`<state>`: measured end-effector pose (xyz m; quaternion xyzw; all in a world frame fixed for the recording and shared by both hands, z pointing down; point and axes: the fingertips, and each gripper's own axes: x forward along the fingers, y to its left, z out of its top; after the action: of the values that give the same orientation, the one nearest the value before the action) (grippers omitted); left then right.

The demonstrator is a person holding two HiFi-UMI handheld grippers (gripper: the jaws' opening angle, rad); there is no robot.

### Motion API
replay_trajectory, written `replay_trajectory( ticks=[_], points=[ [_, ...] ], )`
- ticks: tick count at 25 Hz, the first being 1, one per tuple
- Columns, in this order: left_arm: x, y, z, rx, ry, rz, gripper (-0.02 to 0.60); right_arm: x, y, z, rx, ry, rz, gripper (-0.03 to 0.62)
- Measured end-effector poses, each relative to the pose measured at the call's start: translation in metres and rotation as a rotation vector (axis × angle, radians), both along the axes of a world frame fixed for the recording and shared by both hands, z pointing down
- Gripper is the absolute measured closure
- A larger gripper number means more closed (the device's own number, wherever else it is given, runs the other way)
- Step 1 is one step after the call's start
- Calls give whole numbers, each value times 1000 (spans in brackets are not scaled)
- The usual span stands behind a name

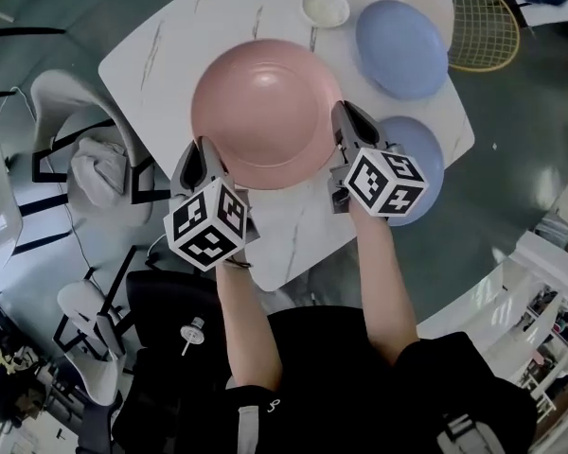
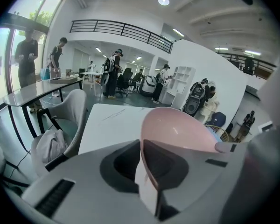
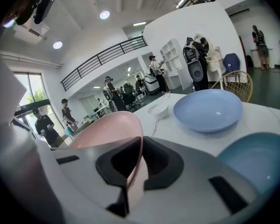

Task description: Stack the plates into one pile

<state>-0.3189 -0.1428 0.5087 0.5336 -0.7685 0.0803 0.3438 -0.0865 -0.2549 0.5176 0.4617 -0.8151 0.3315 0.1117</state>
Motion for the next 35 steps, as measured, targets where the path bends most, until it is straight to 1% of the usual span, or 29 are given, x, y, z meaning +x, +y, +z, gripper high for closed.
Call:
replay_trajectory(
  ticks=[4, 8, 13, 18, 24, 26, 31, 35],
  points=[
    [45, 3, -21, 24, -8, 16, 545, 46, 7, -20, 17, -7, 4, 572],
    [86, 0, -27, 26, -8, 41, 543, 90, 12, -31, 37, 30, 19, 571],
    [142, -17, -20, 23, 7, 127, 541, 152, 10, -29, 37, 52, 80, 571],
    [195, -22, 5, -28, 17, 218, 538, 209, 21, -10, 4, 100, 127, 569],
    [235, -16, 45, -123, 15, 314, 529, 250, 41, 24, -52, 152, 132, 560],
    [244, -14, 52, -149, 3, 341, 529, 259, 49, 35, -70, 167, 129, 553],
    [258, -12, 56, -152, -35, 390, 528, 275, 64, 52, -104, 185, 130, 541],
    [267, -8, 59, -168, -51, 425, 526, 284, 74, 53, -99, 201, 112, 535]
  ],
)
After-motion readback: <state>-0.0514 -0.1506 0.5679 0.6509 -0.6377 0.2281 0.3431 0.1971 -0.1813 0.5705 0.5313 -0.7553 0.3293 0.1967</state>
